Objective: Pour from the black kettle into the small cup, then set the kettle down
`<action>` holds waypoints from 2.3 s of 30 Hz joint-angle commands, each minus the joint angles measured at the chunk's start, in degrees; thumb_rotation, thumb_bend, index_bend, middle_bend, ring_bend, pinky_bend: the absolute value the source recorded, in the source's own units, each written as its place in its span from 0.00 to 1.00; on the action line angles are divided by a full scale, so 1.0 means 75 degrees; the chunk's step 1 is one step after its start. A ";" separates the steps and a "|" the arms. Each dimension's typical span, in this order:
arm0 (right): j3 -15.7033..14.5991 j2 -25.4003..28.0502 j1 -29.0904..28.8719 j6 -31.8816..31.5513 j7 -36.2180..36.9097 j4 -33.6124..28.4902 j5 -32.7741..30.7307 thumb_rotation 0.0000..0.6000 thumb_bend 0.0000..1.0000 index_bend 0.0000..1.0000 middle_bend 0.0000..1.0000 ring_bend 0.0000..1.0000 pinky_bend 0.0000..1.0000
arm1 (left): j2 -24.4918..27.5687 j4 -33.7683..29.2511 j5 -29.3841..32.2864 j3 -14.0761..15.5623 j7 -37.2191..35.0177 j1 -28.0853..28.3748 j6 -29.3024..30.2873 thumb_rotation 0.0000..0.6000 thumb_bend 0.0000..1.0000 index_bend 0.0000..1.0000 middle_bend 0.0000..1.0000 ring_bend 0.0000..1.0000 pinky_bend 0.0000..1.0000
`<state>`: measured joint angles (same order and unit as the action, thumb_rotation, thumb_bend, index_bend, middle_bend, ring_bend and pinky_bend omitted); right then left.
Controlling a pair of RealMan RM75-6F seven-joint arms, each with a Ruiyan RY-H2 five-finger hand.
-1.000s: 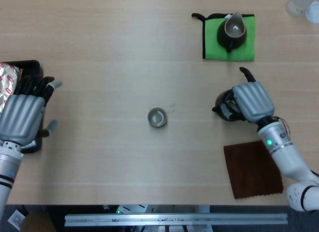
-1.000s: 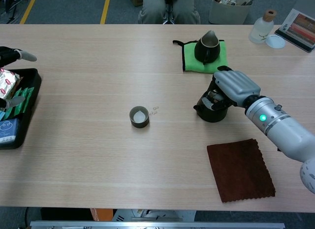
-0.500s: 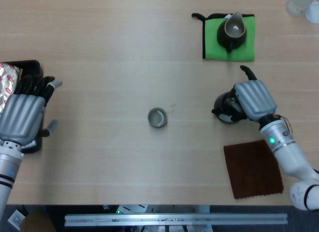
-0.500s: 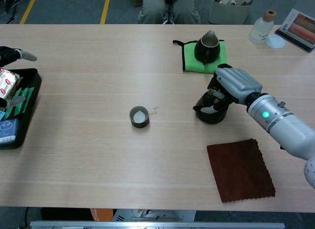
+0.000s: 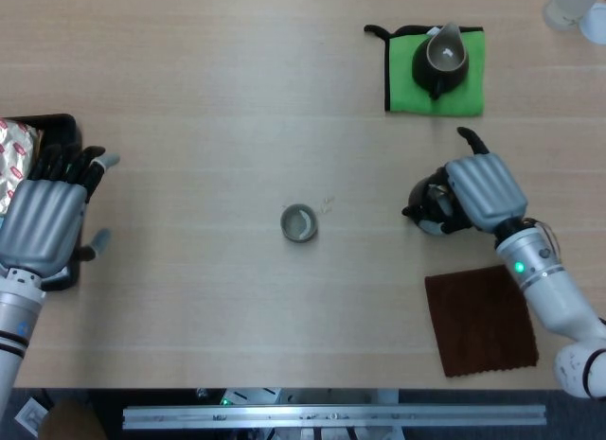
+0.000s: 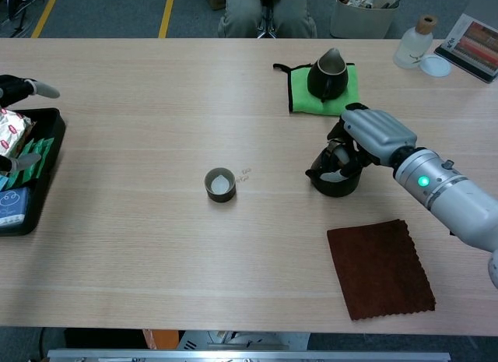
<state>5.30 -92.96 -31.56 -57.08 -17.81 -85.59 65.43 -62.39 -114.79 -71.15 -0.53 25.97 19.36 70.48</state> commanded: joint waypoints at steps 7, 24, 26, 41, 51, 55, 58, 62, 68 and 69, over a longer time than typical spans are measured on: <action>0.0029 0.0094 -0.0057 0.0110 -0.0117 -0.0088 -0.0122 0.79 0.00 0.80 0.58 0.46 0.00 | 0.0006 -0.0017 0.0030 -0.0008 0.0009 0.0011 -0.0004 1.00 0.27 0.14 0.13 0.09 0.09; 0.0045 0.0356 -0.0185 0.0287 -0.0333 -0.0374 -0.0375 0.79 0.00 0.80 0.44 0.30 0.00 | 0.0024 -0.0003 0.0073 0.0004 -0.0022 0.0013 -0.0021 1.00 0.27 0.14 0.13 0.09 0.09; 0.0057 0.0383 -0.0205 0.0289 -0.0364 -0.0404 -0.0402 0.78 0.00 0.80 0.44 0.29 0.00 | 0.0023 -0.0004 0.0065 0.0003 -0.0025 0.0014 -0.0016 1.00 0.27 0.14 0.13 0.09 0.09; -0.0017 0.0469 -0.0311 0.0175 -0.0702 -0.0370 -0.0317 0.78 0.00 0.80 0.43 0.27 0.00 | 0.0016 0.0020 0.0098 0.0007 -0.0041 0.0019 -0.0029 1.00 0.27 0.14 0.13 0.09 0.09; -0.0160 0.0452 -0.0345 0.0061 -0.1085 -0.0227 -0.0196 0.78 0.00 0.80 0.37 0.18 0.00 | -0.0001 0.0044 0.0103 0.0018 -0.0056 0.0027 -0.0054 1.00 0.27 0.14 0.13 0.09 0.09; -0.0172 0.0436 -0.0358 -0.0007 -0.1225 -0.0171 -0.0157 0.78 0.00 0.75 0.33 0.15 0.00 | 0.0004 0.0050 0.0117 0.0009 -0.0070 0.0030 -0.0054 1.00 0.27 0.14 0.13 0.09 0.09; -0.0161 0.0441 -0.0382 -0.0030 -0.1313 -0.0172 -0.0146 0.79 0.00 0.67 0.30 0.13 0.00 | 0.0013 0.0048 0.0109 0.0004 -0.0088 0.0029 -0.0046 1.00 0.27 0.14 0.13 0.09 0.09; -0.0157 0.0480 -0.0418 -0.0023 -0.1465 -0.0253 -0.0188 0.78 0.00 0.57 0.27 0.11 0.00 | 0.0032 0.0039 0.0097 0.0003 -0.0108 0.0020 -0.0029 1.00 0.27 0.14 0.13 0.09 0.09; -0.0178 0.0537 -0.0412 -0.0027 -0.1535 -0.0387 -0.0250 0.78 0.00 0.42 0.23 0.08 0.00 | 0.0063 0.0024 0.0077 0.0007 -0.0135 0.0001 -0.0003 1.00 0.27 0.14 0.13 0.09 0.09; -0.0178 0.0551 -0.0407 -0.0030 -0.1529 -0.0414 -0.0261 0.78 0.00 0.40 0.22 0.08 0.00 | 0.0069 0.0023 0.0076 0.0003 -0.0140 -0.0001 0.0003 1.00 0.27 0.14 0.13 0.09 0.09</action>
<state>3.98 -88.89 -34.64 -57.30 -29.30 -88.62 63.54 -61.87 -114.62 -70.58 -0.51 24.91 19.35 70.51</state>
